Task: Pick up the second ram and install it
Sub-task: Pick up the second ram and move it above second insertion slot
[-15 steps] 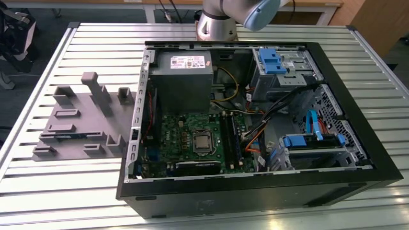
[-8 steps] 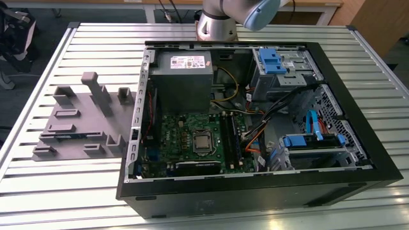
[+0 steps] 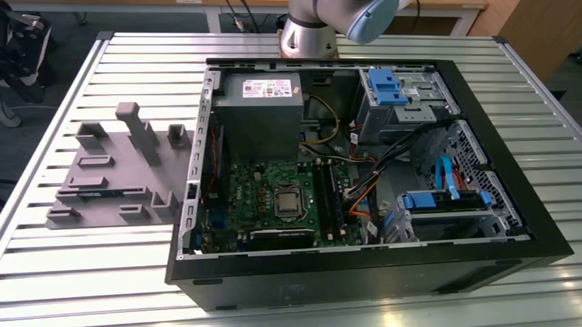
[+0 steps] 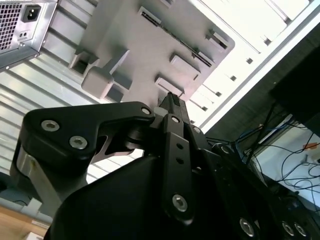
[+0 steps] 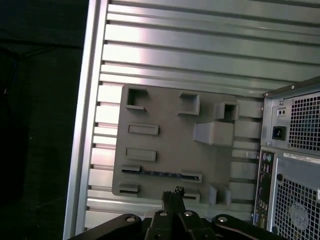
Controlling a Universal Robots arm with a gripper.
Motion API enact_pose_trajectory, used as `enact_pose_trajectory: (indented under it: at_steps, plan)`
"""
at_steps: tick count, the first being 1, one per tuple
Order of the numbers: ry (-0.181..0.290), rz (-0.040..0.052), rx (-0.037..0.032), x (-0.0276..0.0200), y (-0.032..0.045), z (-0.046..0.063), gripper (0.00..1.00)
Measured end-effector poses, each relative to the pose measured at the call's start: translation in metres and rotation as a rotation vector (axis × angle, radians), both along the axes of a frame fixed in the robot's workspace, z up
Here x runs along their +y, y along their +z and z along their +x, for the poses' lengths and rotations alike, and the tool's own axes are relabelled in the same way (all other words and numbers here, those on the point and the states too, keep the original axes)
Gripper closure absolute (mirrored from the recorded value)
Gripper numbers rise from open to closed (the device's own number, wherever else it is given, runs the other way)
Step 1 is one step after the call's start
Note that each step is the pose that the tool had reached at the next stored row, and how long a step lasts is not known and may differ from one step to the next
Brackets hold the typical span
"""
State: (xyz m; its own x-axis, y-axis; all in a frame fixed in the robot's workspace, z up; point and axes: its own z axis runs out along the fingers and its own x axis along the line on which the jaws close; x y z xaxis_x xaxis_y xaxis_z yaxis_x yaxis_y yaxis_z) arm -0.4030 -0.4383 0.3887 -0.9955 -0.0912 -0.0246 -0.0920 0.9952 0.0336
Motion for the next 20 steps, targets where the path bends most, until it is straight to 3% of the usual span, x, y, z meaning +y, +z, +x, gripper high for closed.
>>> enact_pose_trajectory:
  at_steps: [11,20]
  plan:
    - [0.130,-0.0124,0.0001,0.0000,-0.0004,0.0000,0.89]
    - [0.246,-0.0142,-0.0005,0.0000,-0.0013,-0.0001,0.89]
